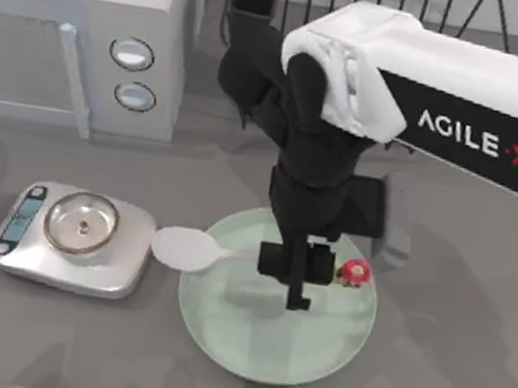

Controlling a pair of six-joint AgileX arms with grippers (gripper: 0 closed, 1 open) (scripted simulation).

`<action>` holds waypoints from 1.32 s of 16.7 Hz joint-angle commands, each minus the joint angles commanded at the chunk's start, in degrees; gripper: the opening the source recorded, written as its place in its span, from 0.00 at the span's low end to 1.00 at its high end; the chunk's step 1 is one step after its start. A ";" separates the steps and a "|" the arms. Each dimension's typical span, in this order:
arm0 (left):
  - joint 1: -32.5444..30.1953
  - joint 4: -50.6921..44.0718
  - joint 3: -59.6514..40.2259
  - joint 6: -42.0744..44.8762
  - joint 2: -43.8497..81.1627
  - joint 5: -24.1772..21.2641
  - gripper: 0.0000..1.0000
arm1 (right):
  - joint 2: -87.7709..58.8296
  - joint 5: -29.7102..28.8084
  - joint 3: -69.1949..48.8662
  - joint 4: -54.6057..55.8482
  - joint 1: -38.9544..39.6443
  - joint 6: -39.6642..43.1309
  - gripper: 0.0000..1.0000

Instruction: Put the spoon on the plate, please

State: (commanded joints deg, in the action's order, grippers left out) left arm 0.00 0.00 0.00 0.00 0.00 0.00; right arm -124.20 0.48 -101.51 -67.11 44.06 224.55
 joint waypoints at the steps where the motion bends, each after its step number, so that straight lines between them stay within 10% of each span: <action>1: 0.00 0.00 0.00 0.00 0.00 0.00 1.00 | 0.00 0.00 0.00 0.00 0.00 0.00 0.00; 22: 0.00 0.00 0.00 0.00 0.00 0.00 1.00 | 1.73 0.12 0.94 4.49 -0.67 0.55 0.00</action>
State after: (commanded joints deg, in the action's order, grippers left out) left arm 0.00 0.00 0.00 0.00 0.00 0.00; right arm -122.47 0.60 -100.57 -62.62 43.39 225.11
